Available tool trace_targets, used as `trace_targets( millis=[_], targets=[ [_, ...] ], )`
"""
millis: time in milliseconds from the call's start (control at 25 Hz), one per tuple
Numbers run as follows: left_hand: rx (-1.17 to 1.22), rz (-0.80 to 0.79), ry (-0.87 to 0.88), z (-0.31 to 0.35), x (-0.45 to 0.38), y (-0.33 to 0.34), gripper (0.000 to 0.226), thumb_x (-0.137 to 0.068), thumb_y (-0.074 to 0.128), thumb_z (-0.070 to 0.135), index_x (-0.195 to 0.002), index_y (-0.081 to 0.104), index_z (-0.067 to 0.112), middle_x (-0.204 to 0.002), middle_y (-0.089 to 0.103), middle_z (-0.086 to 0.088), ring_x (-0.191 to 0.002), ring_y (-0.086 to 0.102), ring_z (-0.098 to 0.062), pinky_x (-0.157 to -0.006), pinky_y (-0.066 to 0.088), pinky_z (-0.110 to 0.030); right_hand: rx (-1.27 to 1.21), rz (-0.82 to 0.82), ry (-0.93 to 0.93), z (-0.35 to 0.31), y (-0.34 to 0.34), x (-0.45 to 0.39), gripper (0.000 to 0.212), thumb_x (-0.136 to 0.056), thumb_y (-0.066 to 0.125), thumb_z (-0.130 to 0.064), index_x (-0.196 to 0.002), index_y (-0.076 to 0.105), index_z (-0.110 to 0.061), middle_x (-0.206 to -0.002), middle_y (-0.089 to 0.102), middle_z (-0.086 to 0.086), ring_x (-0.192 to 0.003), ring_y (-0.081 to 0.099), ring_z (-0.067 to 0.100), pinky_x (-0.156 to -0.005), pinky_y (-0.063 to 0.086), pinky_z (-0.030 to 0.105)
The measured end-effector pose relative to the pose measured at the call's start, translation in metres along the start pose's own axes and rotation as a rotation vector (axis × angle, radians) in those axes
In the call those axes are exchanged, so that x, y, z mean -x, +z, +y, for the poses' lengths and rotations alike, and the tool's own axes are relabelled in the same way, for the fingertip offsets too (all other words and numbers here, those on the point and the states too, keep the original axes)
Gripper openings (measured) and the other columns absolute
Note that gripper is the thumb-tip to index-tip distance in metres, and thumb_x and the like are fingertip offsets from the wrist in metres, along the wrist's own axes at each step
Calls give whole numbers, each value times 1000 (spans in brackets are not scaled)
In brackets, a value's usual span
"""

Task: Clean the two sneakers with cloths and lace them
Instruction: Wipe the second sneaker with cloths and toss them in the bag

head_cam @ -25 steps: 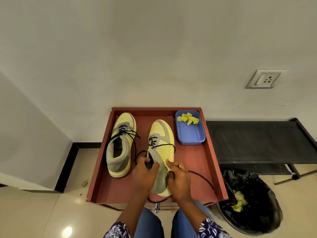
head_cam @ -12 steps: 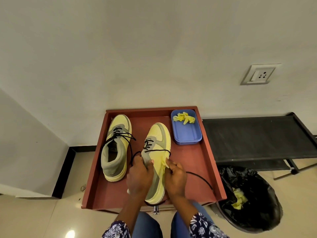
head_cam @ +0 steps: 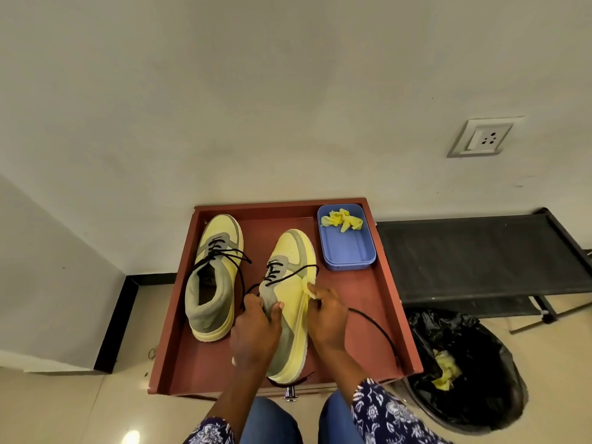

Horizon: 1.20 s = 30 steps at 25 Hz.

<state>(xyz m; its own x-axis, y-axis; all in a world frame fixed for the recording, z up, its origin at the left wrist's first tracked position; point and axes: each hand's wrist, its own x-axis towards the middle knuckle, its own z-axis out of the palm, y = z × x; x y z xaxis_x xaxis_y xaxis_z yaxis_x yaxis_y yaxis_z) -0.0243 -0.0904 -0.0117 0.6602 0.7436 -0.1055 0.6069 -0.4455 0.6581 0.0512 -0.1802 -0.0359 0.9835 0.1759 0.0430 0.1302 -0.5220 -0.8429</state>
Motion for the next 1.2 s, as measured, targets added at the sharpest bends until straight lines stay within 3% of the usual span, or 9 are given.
trace_targets(
  millis=[160, 320, 600, 720, 840, 1000, 1200],
  targets=[
    [51, 14, -16, 1, 1, 1, 32, -87, 57, 38, -86, 36, 13, -80, 61, -15, -75, 60, -38, -60, 41, -36, -43, 7, -66, 11, 0, 43, 31, -79, 55, 10, -102, 70, -4, -92, 67, 10, -83, 61, 14, -76, 35, -5],
    [76, 13, -39, -1, 0, 1, 34, -87, 58, 37, -91, 36, 12, -82, 62, -16, -78, 61, -38, -61, 43, -37, -44, -66, -56, 16, -2, 70, 35, -79, 56, 9, -105, 70, -9, -89, 59, -4, -78, 56, 3, -70, 38, -3],
    [21, -2, -44, -1, 1, -3, 47, -87, 56, 40, -121, 38, 12, -104, 66, -17, -95, 62, -40, -71, 47, -40, -11, -121, -47, -2, -9, 36, 27, -81, 56, 8, -103, 69, -1, -95, 60, 8, -87, 58, 16, -75, 32, -6],
    [0, -19, -31, 0, 1, -3, 49, -88, 54, 42, -122, 37, 12, -104, 65, -19, -94, 62, -41, -73, 50, -43, 49, -131, -36, -10, -10, 8, 28, -84, 53, 5, -108, 66, -1, -106, 62, 15, -98, 58, 24, -78, 31, 5],
    [-30, -37, -32, 1, 2, -2, 51, -88, 51, 46, -125, 34, 15, -105, 65, -19, -94, 61, -42, -73, 50, -43, 107, -144, -35, -15, -9, -22, 28, -86, 51, 1, -111, 65, 0, -108, 60, 19, -101, 58, 32, -85, 40, 25],
    [-54, -58, -37, 5, 4, -1, 52, -88, 49, 48, -127, 32, 18, -109, 64, -17, -96, 61, -41, -74, 51, -42, 225, -159, -77, -24, -3, -62, 31, -85, 49, 2, -113, 63, 2, -110, 59, 22, -104, 55, 33, -86, 35, 23],
    [-91, -70, -31, 7, 4, 0, 51, -89, 48, 48, -125, 33, 17, -107, 64, -17, -93, 62, -39, -73, 52, -42, 372, -225, -118, -26, 3, -73, 38, -86, 45, 4, -121, 59, -2, -119, 56, 20, -111, 52, 34, -92, 39, 30]
  ],
)
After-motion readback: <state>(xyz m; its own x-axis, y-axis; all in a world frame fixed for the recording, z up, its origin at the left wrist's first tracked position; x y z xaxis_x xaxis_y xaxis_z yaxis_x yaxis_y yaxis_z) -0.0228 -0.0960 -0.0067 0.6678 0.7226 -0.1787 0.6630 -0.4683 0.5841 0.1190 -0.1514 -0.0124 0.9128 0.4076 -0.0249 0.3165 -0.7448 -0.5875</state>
